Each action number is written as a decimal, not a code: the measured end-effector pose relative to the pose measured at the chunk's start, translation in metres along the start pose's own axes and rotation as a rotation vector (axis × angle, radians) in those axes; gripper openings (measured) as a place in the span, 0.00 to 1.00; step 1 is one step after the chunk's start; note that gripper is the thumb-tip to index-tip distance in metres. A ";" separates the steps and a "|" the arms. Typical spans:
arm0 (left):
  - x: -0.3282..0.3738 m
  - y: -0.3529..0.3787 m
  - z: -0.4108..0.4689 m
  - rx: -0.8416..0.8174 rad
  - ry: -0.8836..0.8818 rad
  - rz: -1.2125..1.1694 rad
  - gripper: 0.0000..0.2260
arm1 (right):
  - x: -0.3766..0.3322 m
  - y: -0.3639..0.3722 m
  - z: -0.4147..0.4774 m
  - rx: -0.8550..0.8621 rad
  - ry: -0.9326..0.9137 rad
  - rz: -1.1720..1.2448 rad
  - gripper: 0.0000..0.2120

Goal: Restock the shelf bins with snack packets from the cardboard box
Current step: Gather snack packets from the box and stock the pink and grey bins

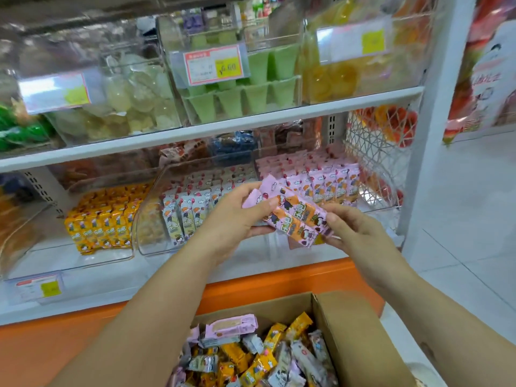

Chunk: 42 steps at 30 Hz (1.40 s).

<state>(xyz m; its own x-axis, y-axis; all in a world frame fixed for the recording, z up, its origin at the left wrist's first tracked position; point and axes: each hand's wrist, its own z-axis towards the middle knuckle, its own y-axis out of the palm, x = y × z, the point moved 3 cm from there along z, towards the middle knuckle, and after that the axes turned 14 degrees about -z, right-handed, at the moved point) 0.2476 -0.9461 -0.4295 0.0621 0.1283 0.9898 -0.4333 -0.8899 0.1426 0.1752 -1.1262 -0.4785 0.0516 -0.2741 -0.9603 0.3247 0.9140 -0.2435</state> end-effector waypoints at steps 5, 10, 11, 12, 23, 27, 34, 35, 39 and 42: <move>0.022 0.027 0.035 -0.020 0.144 0.295 0.07 | -0.006 -0.020 0.018 0.049 -0.037 -0.149 0.12; 0.029 0.063 0.078 -0.078 0.240 0.538 0.07 | -0.015 -0.063 0.037 0.183 -0.080 -0.445 0.13; 0.026 0.071 0.087 -0.079 0.255 0.603 0.07 | -0.014 -0.074 0.039 0.244 -0.070 -0.502 0.13; 0.020 0.079 0.098 -0.080 0.264 0.654 0.08 | -0.013 -0.083 0.041 0.295 -0.057 -0.549 0.13; -0.054 0.137 0.189 -0.077 0.256 0.962 0.20 | 0.017 -0.098 0.053 0.169 0.051 -0.618 0.22; -0.066 0.143 0.198 -0.035 0.303 1.068 0.20 | 0.022 -0.100 0.056 0.174 0.059 -0.587 0.23; -0.069 0.145 0.195 -0.054 0.430 1.087 0.25 | 0.031 -0.106 0.051 0.150 0.094 -0.597 0.22; -0.069 0.145 0.194 -0.058 0.430 1.073 0.26 | 0.031 -0.107 0.051 0.153 0.098 -0.598 0.22; -0.068 0.139 0.190 -0.091 0.423 1.047 0.26 | 0.031 -0.104 0.050 0.162 0.098 -0.612 0.22; -0.067 0.136 0.185 -0.125 0.415 1.033 0.24 | 0.028 -0.101 0.051 0.188 0.081 -0.645 0.22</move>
<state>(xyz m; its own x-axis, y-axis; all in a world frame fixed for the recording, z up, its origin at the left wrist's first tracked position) 0.3506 -1.1569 -0.4766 -0.6744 -0.4894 0.5529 -0.1922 -0.6066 -0.7714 0.1920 -1.2416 -0.4736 -0.2760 -0.7177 -0.6393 0.4258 0.5050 -0.7508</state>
